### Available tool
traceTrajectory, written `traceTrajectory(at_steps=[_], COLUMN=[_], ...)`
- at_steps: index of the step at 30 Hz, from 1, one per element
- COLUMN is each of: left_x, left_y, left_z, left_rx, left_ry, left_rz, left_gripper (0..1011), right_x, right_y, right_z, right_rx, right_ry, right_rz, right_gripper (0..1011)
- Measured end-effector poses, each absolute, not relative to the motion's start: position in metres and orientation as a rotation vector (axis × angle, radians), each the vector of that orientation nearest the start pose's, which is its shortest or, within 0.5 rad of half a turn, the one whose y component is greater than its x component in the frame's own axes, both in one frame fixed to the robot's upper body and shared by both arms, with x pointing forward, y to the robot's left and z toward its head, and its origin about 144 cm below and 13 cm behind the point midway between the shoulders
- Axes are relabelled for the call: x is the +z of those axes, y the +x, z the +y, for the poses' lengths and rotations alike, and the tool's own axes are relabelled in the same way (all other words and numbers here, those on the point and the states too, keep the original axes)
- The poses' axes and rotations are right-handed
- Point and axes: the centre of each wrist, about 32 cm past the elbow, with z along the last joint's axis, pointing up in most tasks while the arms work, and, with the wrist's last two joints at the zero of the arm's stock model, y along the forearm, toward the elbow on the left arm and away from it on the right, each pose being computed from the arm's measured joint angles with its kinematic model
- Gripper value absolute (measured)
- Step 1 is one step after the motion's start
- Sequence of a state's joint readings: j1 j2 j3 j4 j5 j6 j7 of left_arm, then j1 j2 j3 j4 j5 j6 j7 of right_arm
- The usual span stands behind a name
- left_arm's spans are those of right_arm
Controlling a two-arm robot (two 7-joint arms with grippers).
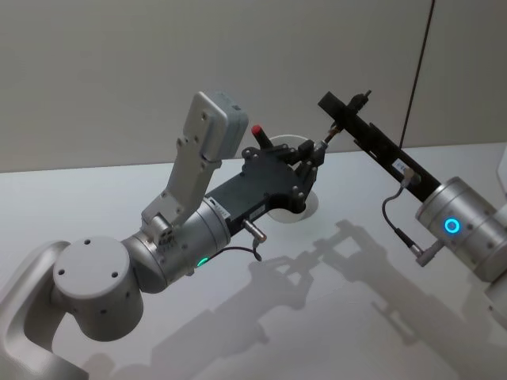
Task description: Place the pen into the pen holder.
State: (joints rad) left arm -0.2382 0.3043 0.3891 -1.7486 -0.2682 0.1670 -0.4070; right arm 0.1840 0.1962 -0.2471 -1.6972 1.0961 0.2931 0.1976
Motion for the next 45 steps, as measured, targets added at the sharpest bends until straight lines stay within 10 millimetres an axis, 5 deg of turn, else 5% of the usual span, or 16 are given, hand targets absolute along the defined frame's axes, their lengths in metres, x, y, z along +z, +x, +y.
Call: traceTrajectory(at_steps=[45], left_x=[1.2498], left_y=[0.4872], left_z=[0.1822], left_rx=[0.748], left_ry=[0.001], left_rz=[-0.157], left_gripper=[121], right_x=[1.2341], right_y=[0.4859], right_z=[-0.1949], right_rx=[-0.774], right_ry=[0.56], right_rz=[0.679], right_gripper=[1001])
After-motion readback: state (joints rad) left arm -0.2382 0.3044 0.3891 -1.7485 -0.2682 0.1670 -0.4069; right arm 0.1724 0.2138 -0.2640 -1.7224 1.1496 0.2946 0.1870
